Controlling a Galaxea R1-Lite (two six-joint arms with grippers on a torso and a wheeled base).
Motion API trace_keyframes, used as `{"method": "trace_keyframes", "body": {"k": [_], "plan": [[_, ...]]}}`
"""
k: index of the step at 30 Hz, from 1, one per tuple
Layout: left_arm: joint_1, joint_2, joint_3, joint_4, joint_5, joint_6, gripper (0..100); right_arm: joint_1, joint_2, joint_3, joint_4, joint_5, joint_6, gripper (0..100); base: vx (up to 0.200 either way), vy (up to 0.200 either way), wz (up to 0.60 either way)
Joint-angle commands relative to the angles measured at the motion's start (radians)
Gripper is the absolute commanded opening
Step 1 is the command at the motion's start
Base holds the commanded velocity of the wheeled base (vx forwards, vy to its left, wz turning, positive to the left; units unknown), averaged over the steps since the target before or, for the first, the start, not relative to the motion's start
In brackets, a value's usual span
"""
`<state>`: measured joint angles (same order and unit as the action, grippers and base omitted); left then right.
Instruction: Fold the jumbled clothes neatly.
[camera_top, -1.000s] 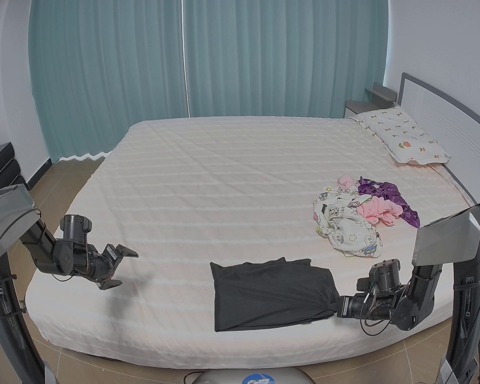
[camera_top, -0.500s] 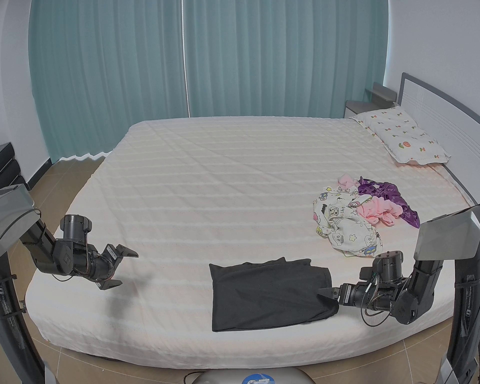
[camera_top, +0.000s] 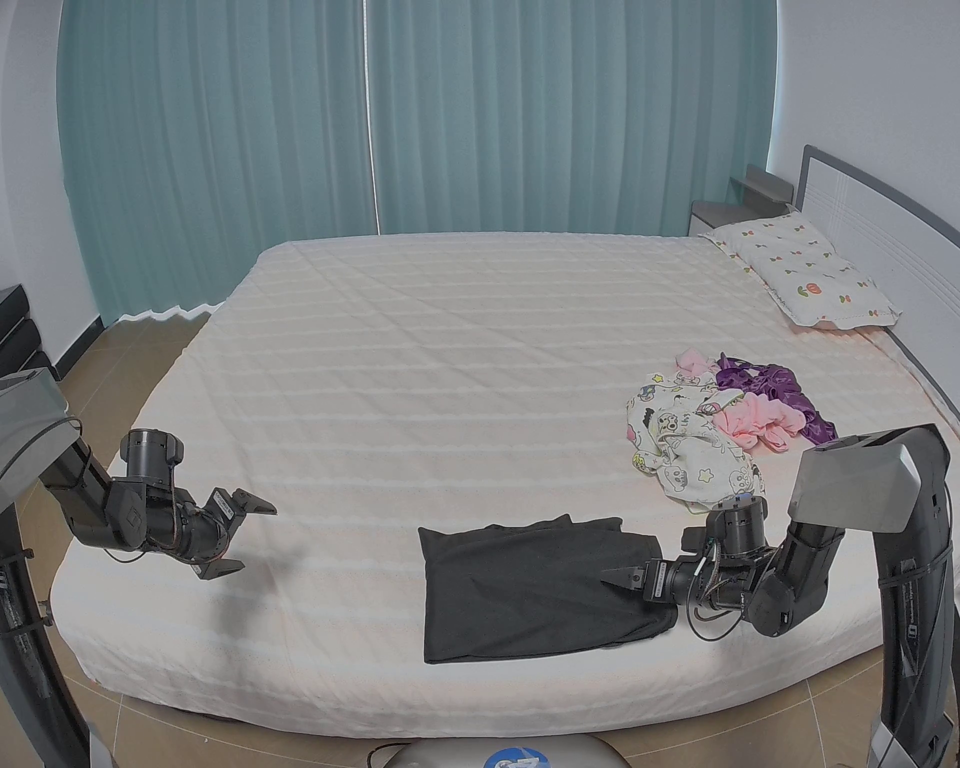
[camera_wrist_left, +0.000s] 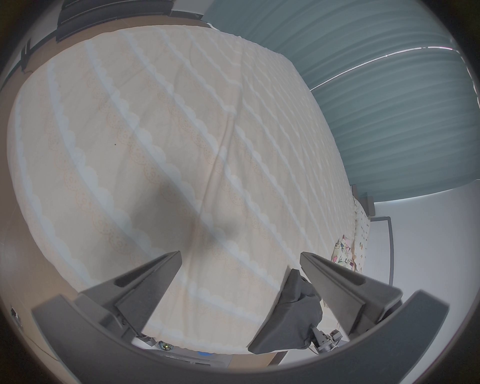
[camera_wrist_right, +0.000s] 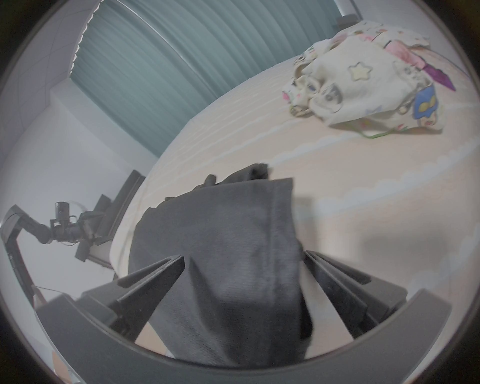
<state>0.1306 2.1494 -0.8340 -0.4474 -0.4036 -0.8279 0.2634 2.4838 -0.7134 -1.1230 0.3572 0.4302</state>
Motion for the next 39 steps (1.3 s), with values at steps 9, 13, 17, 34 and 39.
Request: {"method": "trace_keyframes", "body": {"k": [9, 13, 17, 34, 39], "plan": [[0.000, 0.000, 0.001, 0.000, 0.000, 0.000, 100, 0.007, 0.020, -0.057, 0.068, 0.026, 0.001, 0, 0.000, 0.000, 0.00], [0.000, 0.000, 0.001, 0.000, 0.000, 0.001, 100, 0.007, 0.020, -0.055, 0.065, 0.028, 0.004, 0, 0.000, 0.000, 0.00], [0.001, 0.001, 0.001, -0.002, -0.001, 0.000, 100, 0.005, 0.000, -0.034, 0.034, 0.029, 0.025, 0, 0.000, 0.000, 0.00], [0.000, 0.000, 0.001, 0.001, -0.001, -0.002, 100, -0.026, -0.094, 0.058, -0.018, 0.043, 0.088, 0, 0.000, -0.047, 0.00], [0.000, 0.000, 0.001, 0.000, -0.001, 0.000, 100, -0.044, -0.109, 0.077, -0.018, 0.046, 0.088, 0, 0.000, -0.200, 0.00]]}}
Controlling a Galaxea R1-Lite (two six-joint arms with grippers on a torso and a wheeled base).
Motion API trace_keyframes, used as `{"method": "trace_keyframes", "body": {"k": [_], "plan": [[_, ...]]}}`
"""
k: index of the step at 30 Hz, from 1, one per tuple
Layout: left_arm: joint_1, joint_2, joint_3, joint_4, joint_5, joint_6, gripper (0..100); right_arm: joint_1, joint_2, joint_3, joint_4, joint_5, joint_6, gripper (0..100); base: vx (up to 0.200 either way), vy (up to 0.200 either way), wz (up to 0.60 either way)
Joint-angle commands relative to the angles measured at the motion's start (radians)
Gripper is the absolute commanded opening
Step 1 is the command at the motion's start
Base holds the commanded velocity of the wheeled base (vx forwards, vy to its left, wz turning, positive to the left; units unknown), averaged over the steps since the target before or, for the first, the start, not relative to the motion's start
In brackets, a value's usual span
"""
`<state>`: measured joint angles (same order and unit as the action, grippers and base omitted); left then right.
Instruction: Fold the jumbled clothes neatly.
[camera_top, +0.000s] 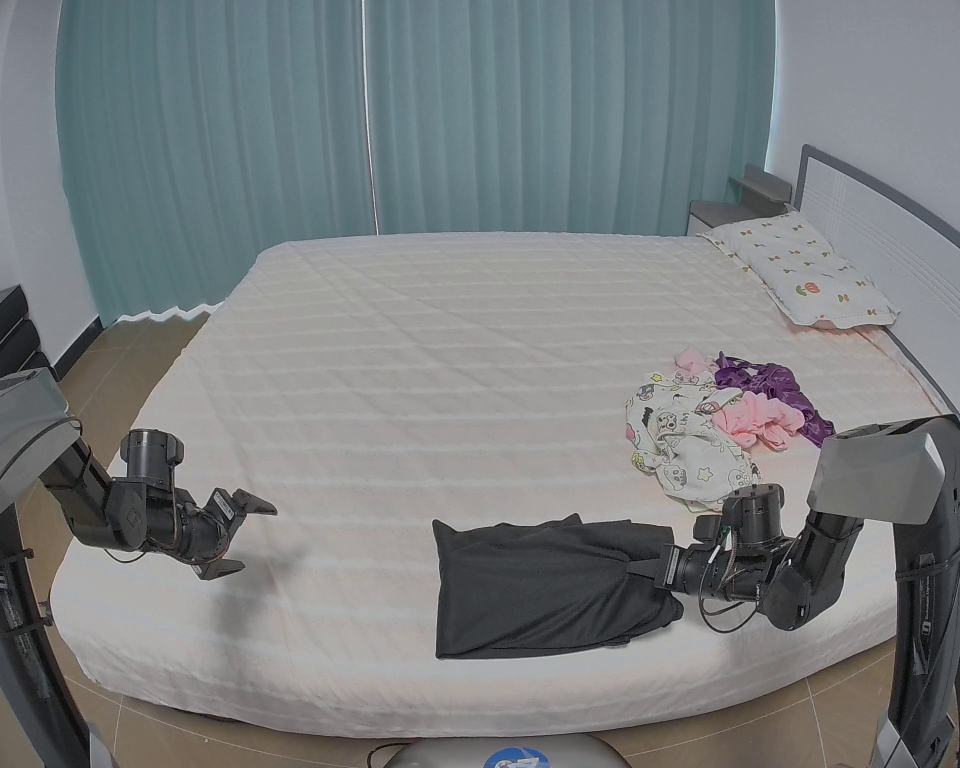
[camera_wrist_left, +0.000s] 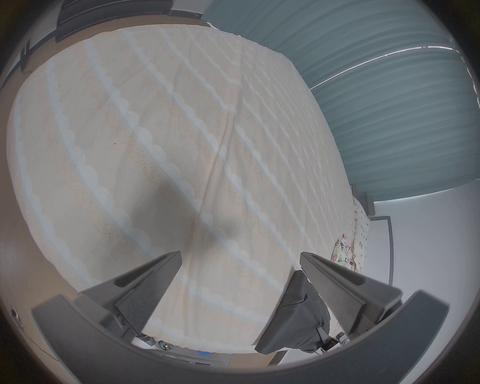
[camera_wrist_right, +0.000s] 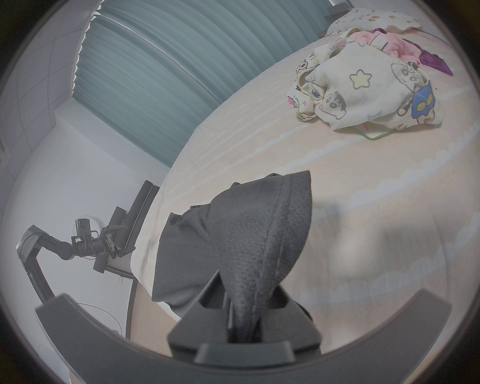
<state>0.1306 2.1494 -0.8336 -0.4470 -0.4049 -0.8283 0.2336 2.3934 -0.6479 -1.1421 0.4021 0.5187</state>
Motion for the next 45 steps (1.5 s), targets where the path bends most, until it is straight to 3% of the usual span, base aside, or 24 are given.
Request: {"method": "trace_keyframes", "body": {"k": [1, 32, 45], "plan": [[0.000, 0.000, 0.002, -0.001, 0.000, 0.000, 100, -0.017, -0.022, 0.017, 0.001, 0.003, 0.000, 0, 0.000, -0.200, 0.00], [0.000, 0.000, 0.001, -0.001, 0.000, 0.000, 100, -0.092, -0.059, 0.094, -0.001, 0.020, -0.005, 0, 0.000, -0.200, 0.00], [0.000, 0.001, 0.002, -0.001, 0.001, 0.005, 100, -0.082, -0.019, 0.082, -0.002, 0.020, -0.011, 0, 0.000, -0.200, 0.00]]}}
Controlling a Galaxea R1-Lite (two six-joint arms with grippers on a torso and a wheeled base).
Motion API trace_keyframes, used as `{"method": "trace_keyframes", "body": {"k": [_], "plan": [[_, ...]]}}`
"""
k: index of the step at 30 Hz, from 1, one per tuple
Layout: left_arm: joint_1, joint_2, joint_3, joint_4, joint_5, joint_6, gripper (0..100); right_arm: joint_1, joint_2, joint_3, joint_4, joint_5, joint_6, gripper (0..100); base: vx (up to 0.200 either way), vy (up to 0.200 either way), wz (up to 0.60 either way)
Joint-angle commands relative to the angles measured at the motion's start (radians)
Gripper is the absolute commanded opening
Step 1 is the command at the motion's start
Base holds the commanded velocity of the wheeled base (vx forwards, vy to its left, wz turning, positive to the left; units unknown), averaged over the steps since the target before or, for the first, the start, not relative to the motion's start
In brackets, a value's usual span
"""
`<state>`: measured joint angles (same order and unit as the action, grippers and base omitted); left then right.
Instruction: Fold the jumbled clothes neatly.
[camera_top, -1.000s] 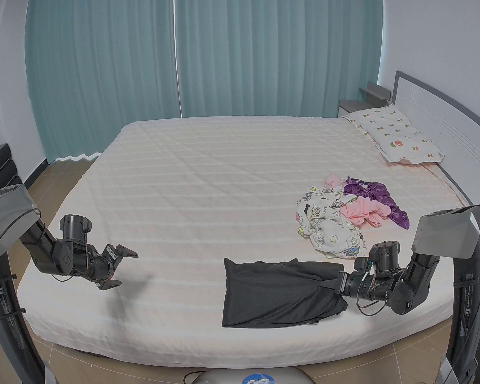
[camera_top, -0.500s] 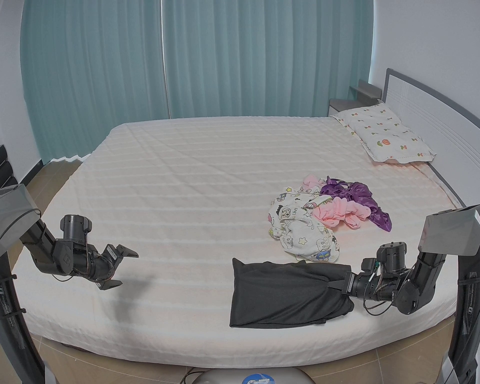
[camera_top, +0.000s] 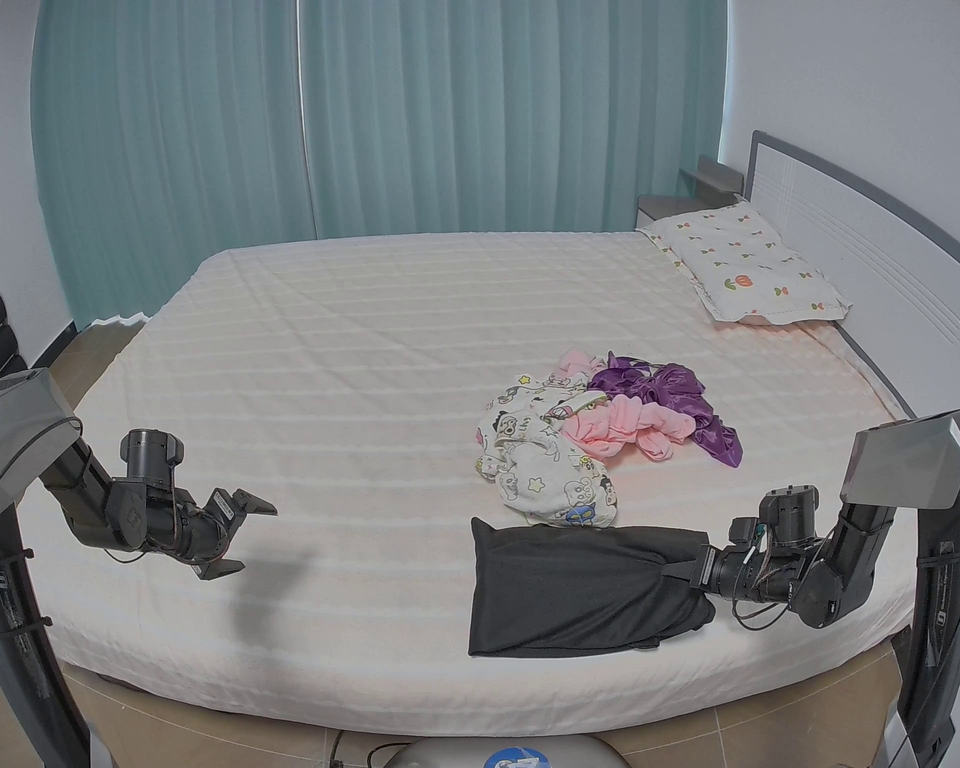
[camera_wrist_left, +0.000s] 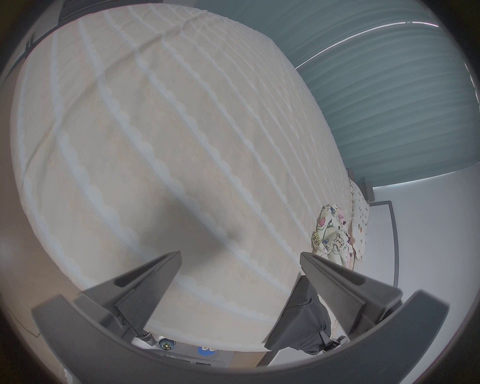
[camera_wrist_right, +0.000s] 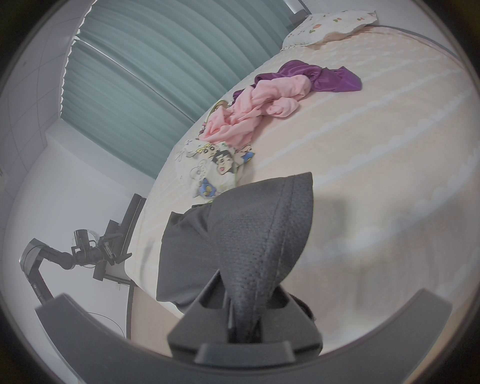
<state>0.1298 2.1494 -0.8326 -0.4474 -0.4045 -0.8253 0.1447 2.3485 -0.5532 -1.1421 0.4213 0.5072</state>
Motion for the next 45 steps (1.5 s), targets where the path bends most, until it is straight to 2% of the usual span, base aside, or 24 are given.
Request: {"method": "trace_keyframes", "body": {"k": [1, 2, 7, 12, 16, 22, 28, 29, 35, 40, 45], "plan": [[0.001, 0.001, 0.001, 0.000, -0.001, 0.002, 100, 0.010, 0.035, -0.021, -0.002, -0.002, 0.001, 0, 0.000, 0.000, 0.00], [0.001, 0.001, 0.001, 0.000, -0.001, 0.002, 100, 0.015, 0.041, -0.025, -0.002, -0.006, 0.001, 100, 0.000, 0.000, 0.00], [0.001, 0.001, 0.001, 0.000, -0.001, 0.002, 100, 0.018, 0.035, -0.034, -0.001, -0.026, 0.002, 100, 0.000, 0.000, 0.00], [0.001, 0.001, 0.001, 0.000, 0.001, 0.003, 100, -0.007, 0.032, -0.036, -0.004, -0.090, 0.011, 100, 0.000, 0.000, 0.00], [0.001, 0.003, 0.001, 0.000, -0.001, 0.003, 100, -0.016, 0.031, -0.044, -0.002, -0.087, 0.045, 100, 0.000, 0.000, 0.00], [0.001, 0.003, 0.001, -0.002, 0.001, 0.003, 100, 0.021, 0.057, -0.093, 0.001, -0.090, 0.126, 100, 0.000, 0.000, 0.00], [-0.001, 0.007, 0.001, -0.002, 0.003, 0.005, 100, 0.038, 0.091, -0.157, 0.036, -0.095, 0.137, 100, 0.000, 0.000, 0.00], [-0.001, 0.007, 0.001, -0.002, 0.003, 0.005, 100, 0.038, 0.094, -0.168, 0.045, -0.098, 0.139, 0, 0.000, 0.000, 0.00], [-0.001, 0.007, 0.001, -0.002, 0.003, 0.003, 100, 0.029, 0.091, -0.185, 0.050, -0.137, 0.140, 0, 0.000, 0.000, 0.00], [-0.001, 0.007, 0.001, -0.002, 0.004, 0.003, 100, 0.019, 0.086, -0.185, 0.048, -0.141, 0.142, 0, 0.000, 0.000, 0.00], [-0.001, 0.007, 0.001, -0.002, 0.006, 0.003, 100, 0.001, 0.091, -0.195, 0.047, -0.191, 0.174, 0, 0.000, 0.000, 0.00]]}}
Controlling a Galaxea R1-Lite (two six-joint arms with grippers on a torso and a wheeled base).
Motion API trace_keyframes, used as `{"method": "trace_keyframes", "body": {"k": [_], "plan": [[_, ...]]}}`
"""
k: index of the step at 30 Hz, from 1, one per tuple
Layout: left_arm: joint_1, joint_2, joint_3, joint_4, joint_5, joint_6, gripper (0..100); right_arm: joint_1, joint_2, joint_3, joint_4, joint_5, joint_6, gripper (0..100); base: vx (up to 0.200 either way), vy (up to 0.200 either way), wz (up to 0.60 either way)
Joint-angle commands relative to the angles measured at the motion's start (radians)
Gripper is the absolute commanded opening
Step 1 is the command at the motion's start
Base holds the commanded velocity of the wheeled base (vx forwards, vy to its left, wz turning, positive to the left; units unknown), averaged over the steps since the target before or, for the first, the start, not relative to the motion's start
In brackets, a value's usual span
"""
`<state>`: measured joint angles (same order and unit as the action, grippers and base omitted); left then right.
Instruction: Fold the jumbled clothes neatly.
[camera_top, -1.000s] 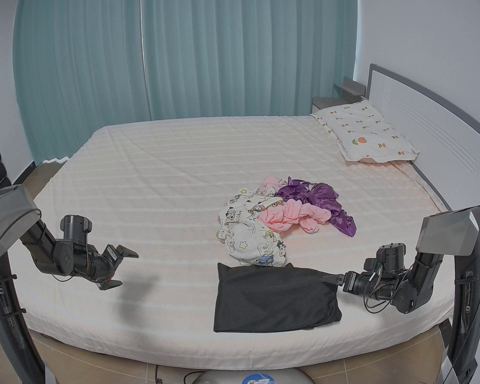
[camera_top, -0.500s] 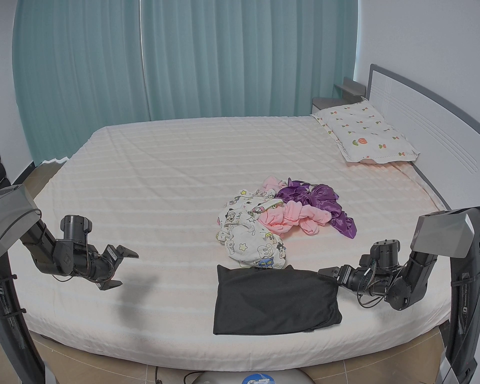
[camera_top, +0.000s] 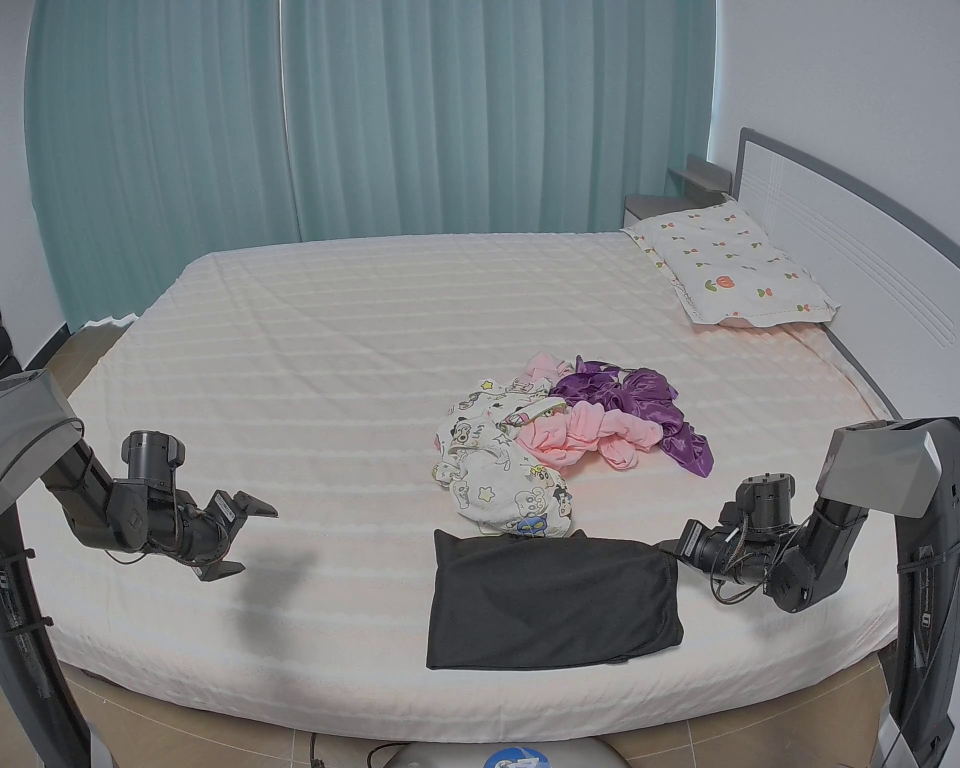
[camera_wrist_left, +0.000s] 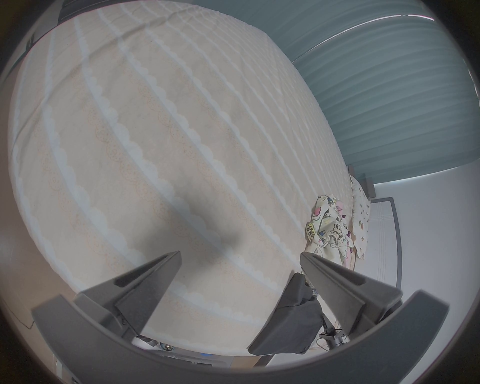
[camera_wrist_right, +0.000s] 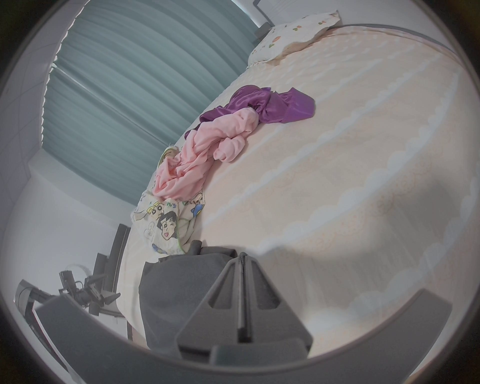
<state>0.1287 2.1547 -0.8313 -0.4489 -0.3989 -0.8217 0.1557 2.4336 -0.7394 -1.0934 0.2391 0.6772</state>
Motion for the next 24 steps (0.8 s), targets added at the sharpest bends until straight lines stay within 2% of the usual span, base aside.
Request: {"method": "trace_keyframes", "body": {"k": [1, 7, 8, 14, 18, 20, 22, 23, 24], "plan": [[0.000, 0.002, 0.000, -0.001, 0.000, -0.001, 100, -0.010, 0.007, -0.011, -0.003, -0.009, 0.004, 0, 0.000, 0.000, 0.00], [-0.001, 0.002, 0.000, -0.001, 0.002, -0.001, 100, -0.008, 0.010, -0.012, -0.011, -0.011, 0.002, 0, 0.000, 0.000, 0.00], [0.000, 0.002, 0.000, -0.001, 0.002, -0.001, 100, -0.010, 0.010, -0.011, -0.010, -0.011, 0.004, 100, 0.000, 0.000, 0.00], [-0.001, 0.002, 0.000, -0.001, 0.002, -0.001, 100, -0.019, -0.036, 0.046, -0.049, -0.011, 0.001, 100, 0.000, 0.000, 0.00], [-0.001, 0.002, 0.000, -0.001, 0.002, -0.001, 100, -0.013, -0.104, 0.178, -0.100, 0.008, -0.010, 100, 0.000, 0.000, 0.00], [-0.001, 0.002, 0.000, -0.001, 0.002, -0.001, 100, -0.002, -0.139, 0.285, -0.140, 0.045, -0.022, 100, 0.000, 0.000, 0.00], [-0.001, 0.002, 0.000, -0.001, 0.002, -0.001, 100, 0.005, -0.159, 0.367, -0.164, 0.088, -0.070, 100, 0.000, 0.000, 0.00], [-0.001, 0.002, 0.000, -0.001, 0.002, -0.001, 100, 0.005, -0.159, 0.367, -0.164, 0.088, -0.070, 100, 0.000, 0.000, 0.00], [-0.001, 0.002, 0.000, -0.001, 0.002, -0.001, 100, 0.008, -0.159, 0.436, -0.187, 0.120, -0.127, 100, 0.000, 0.000, 0.00]]}}
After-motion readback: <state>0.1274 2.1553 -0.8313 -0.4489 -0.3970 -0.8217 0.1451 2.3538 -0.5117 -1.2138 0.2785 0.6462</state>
